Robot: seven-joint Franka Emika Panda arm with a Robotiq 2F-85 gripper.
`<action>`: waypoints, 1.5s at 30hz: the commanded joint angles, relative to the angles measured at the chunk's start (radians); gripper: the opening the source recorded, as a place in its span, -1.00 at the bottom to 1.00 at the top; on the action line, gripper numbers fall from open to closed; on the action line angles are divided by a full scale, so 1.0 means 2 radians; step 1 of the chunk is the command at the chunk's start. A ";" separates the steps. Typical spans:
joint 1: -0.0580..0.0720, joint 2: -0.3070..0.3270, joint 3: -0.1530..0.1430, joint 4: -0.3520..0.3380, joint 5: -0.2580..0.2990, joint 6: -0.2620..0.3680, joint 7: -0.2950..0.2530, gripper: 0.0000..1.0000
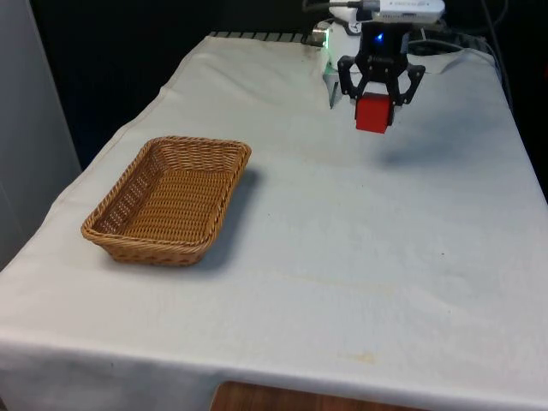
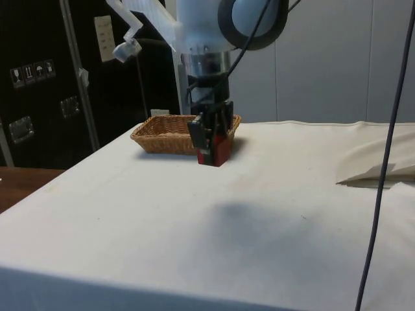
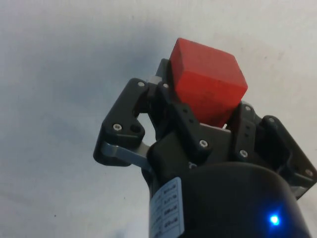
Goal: Pick up the cube and place it into the basket.
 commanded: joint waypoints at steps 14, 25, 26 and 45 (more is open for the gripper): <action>0.000 -0.031 0.000 0.005 -0.004 -0.035 0.002 -0.97; 0.000 -0.058 0.001 0.013 -0.001 -0.066 -0.004 -0.97; 0.000 -0.060 0.001 0.014 -0.001 -0.069 -0.005 -0.97; 0.000 -0.102 0.001 0.036 0.004 -0.135 -0.021 -0.97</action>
